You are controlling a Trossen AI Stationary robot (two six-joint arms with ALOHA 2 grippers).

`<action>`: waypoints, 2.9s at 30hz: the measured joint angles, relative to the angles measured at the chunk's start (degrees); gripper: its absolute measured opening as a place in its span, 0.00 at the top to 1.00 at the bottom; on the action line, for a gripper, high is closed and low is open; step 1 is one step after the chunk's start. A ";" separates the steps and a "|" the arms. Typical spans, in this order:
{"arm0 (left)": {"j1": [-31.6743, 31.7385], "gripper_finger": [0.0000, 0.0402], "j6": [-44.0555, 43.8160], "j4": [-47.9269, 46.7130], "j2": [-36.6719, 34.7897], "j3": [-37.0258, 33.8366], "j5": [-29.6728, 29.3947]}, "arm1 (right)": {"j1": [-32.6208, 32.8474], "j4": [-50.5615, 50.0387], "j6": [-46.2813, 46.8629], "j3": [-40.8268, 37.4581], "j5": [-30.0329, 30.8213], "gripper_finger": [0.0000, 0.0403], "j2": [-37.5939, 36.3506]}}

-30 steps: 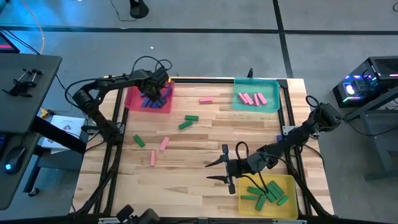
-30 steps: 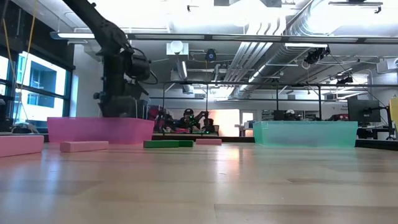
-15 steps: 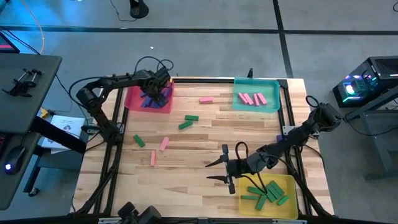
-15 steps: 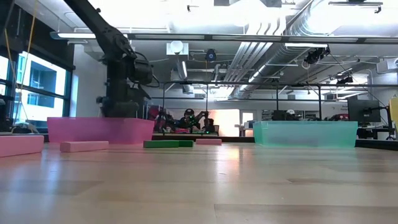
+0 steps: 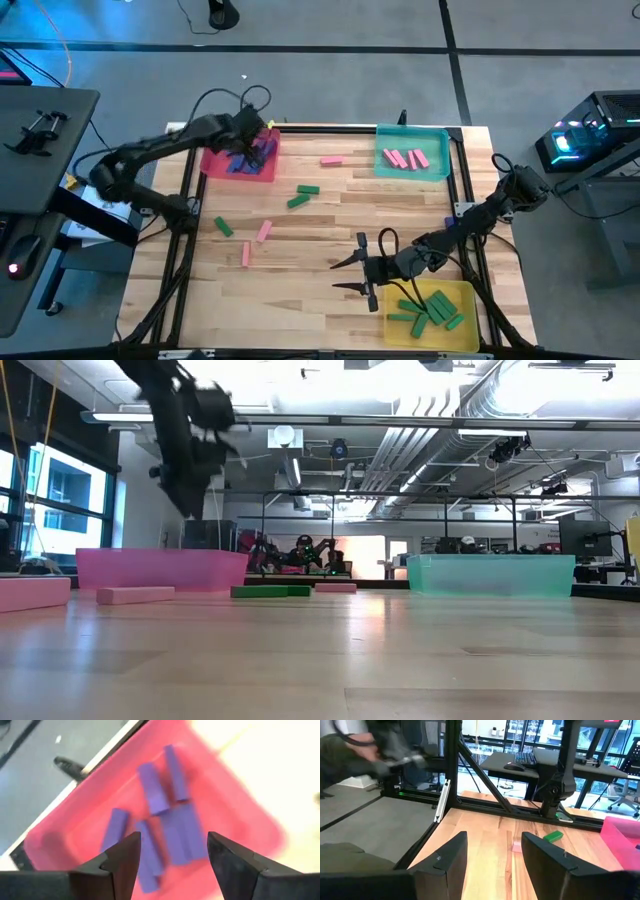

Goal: Sort blocks
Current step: Put the pink block into the blue bin

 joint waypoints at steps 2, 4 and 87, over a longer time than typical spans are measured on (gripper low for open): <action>-4.38 0.47 -2.23 1.44 -4.51 -2.18 0.03 | 0.00 -0.02 0.39 0.00 0.00 0.57 0.06; -9.76 0.47 -4.38 4.63 -8.98 -5.54 0.07 | 0.00 -0.02 0.37 0.00 0.00 0.57 0.17; -69.50 0.90 -29.65 64.13 3.31 -25.38 -7.79 | -5.31 9.33 7.43 0.04 1.29 0.57 12.82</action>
